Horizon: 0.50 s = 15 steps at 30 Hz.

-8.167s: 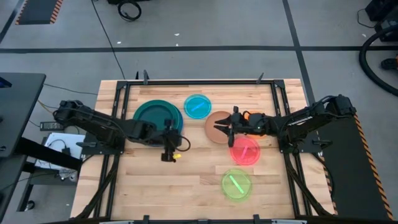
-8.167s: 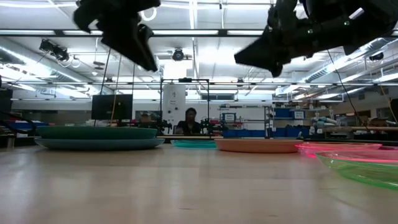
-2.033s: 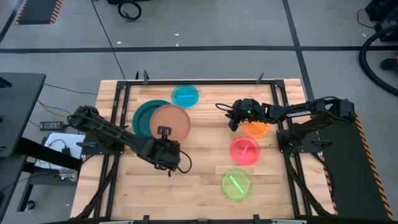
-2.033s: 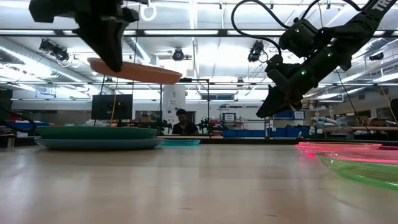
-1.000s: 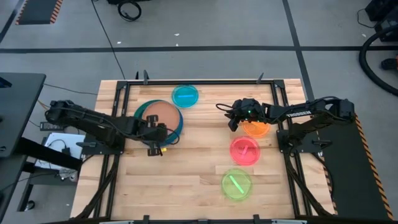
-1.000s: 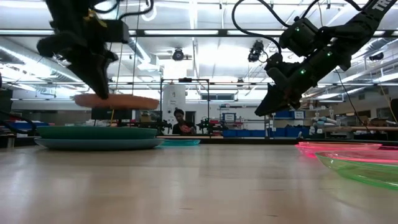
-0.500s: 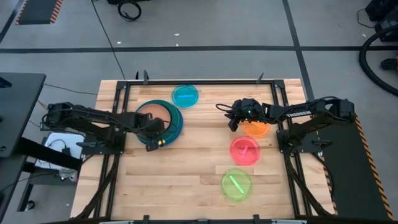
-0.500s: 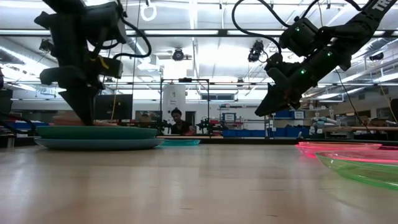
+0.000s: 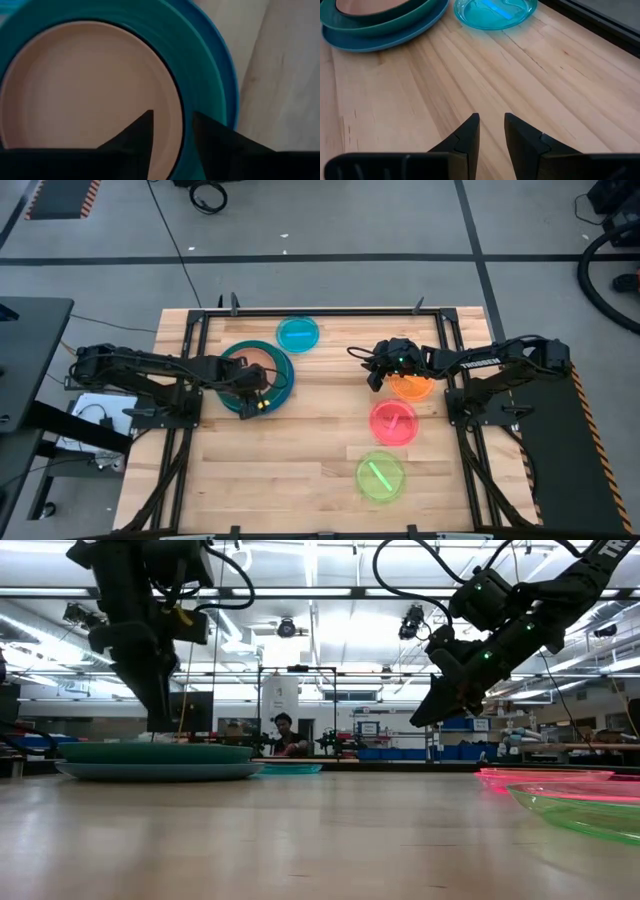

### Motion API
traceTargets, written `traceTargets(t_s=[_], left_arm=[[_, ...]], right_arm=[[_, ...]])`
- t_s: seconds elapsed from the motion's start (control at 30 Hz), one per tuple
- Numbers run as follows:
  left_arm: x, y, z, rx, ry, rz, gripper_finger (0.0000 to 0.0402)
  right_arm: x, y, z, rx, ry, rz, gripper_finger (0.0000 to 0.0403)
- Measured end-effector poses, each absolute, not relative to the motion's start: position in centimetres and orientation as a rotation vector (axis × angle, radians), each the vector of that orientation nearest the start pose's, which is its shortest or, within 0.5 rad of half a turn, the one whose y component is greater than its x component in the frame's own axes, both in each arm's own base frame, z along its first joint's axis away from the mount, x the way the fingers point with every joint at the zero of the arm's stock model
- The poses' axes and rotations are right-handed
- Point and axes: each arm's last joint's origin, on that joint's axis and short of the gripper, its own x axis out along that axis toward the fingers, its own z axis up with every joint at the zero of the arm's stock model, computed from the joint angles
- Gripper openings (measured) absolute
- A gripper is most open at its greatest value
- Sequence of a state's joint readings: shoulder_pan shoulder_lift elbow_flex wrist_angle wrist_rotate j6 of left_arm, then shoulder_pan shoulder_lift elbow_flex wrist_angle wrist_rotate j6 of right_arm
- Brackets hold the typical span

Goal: Stack plastic plates
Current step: Stack the light blue plate on top of the brown plate

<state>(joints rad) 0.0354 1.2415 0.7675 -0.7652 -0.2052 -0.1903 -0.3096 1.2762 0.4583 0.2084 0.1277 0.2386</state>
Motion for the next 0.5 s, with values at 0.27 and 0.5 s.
traceTargets(t_s=[0.27, 0.5], left_arm=[[21.9, 1.6, 20.7, -0.020, 1.111, 0.411, 0.0146], [22.6, 1.8, 20.8, 0.017, 1.050, 0.456, 0.0146]], right_arm=[[22.2, -7.5, 16.3, 0.285, 0.556, -0.496, 0.0100], [22.3, -7.5, 16.5, 0.285, 0.529, -0.494, 0.0100]])
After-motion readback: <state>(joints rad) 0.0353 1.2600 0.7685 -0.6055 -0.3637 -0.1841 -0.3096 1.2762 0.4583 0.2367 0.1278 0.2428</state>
